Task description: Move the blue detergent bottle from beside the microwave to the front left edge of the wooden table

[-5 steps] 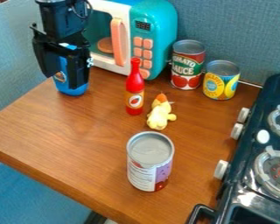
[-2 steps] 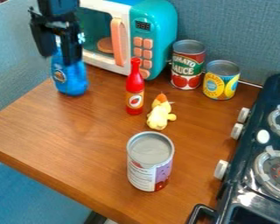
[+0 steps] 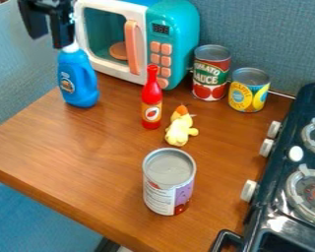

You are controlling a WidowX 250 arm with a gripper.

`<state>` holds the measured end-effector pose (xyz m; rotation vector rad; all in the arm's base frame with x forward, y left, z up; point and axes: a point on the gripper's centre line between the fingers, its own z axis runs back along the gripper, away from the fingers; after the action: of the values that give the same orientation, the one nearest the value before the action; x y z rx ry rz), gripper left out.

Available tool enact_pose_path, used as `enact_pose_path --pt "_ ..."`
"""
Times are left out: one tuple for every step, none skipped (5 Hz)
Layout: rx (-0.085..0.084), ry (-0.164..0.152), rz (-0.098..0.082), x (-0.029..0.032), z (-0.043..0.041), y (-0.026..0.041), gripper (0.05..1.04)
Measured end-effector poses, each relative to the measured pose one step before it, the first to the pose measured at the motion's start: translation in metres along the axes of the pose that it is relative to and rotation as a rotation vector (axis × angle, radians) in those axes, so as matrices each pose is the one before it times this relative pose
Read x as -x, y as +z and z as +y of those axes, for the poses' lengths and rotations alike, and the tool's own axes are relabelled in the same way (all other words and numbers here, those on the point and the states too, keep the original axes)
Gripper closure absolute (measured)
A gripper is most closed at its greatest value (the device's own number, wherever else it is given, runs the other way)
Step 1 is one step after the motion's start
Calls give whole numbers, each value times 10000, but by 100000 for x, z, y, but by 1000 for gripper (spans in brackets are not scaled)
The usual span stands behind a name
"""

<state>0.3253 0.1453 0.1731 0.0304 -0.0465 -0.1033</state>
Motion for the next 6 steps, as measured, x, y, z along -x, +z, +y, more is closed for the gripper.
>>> enact_pose_path --pt "34 152 -180 -885 1438 -58 82" --pt "65 217 29 -549 1582 -269 82" --pt "147 47 126 -1108 564 -703 82" --pt "78 46 132 -535 334 -658 82" --pt "24 30 40 -340 133 -223 82" --pt "-71 -18 60 -387 255 -243 82"
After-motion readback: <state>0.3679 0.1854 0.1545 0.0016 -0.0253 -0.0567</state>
